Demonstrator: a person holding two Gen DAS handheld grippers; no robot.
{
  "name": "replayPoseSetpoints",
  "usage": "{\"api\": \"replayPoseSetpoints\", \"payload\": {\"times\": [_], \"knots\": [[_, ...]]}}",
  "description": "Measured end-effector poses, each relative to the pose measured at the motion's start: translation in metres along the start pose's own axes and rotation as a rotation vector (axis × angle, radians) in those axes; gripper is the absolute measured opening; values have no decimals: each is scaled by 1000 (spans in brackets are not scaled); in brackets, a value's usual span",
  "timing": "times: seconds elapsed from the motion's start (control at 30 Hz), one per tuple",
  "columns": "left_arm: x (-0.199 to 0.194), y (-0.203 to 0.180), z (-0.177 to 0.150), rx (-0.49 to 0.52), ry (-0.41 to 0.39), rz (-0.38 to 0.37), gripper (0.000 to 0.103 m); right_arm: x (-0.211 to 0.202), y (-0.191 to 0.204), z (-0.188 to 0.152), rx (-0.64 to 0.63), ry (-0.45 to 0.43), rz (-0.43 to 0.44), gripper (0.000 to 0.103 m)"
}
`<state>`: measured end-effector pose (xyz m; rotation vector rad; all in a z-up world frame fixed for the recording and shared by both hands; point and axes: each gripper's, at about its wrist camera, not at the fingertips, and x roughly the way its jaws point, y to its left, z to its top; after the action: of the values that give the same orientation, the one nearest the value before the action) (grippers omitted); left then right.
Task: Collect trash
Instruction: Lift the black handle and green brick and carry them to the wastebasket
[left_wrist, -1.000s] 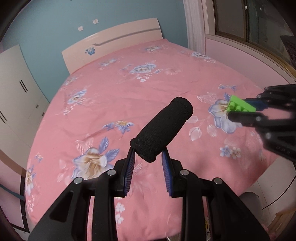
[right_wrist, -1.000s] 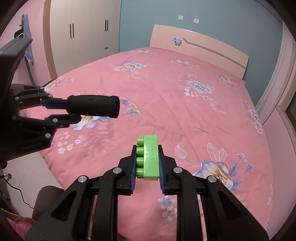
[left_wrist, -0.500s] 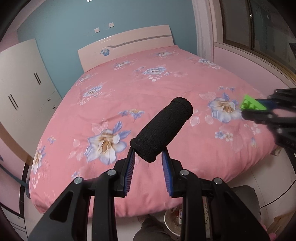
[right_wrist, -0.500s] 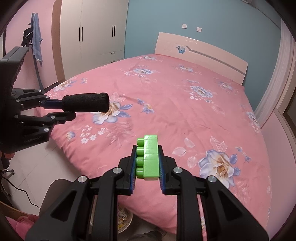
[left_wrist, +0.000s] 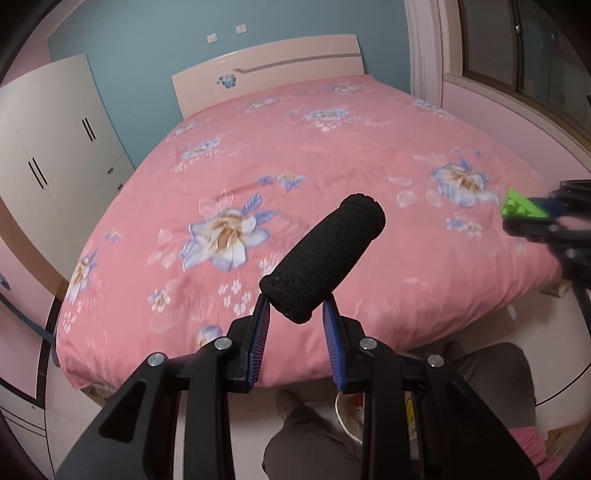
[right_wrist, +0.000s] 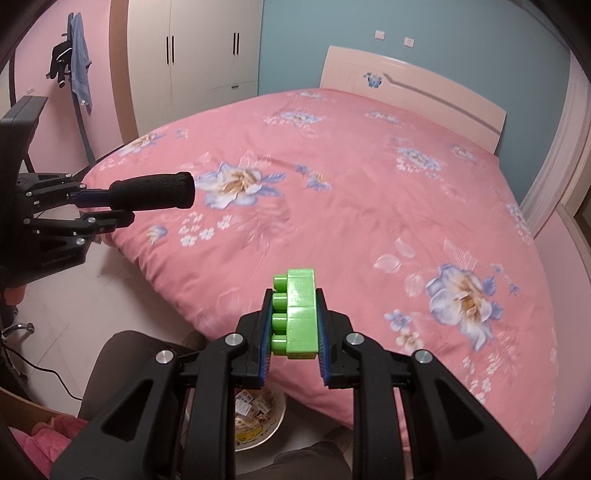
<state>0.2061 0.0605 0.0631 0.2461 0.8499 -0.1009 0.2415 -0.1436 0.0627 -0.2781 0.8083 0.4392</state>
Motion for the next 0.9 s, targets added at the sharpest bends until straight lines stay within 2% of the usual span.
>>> {"api": "replayPoseSetpoints", "payload": {"times": [0.43,0.9], "knots": [[42,7,-56,-23,124,-5,32,41,11,-39,21,96,41,22],[89,-27,-103,11,246,-73,32,90,24,-95,27,225,105,22]]}}
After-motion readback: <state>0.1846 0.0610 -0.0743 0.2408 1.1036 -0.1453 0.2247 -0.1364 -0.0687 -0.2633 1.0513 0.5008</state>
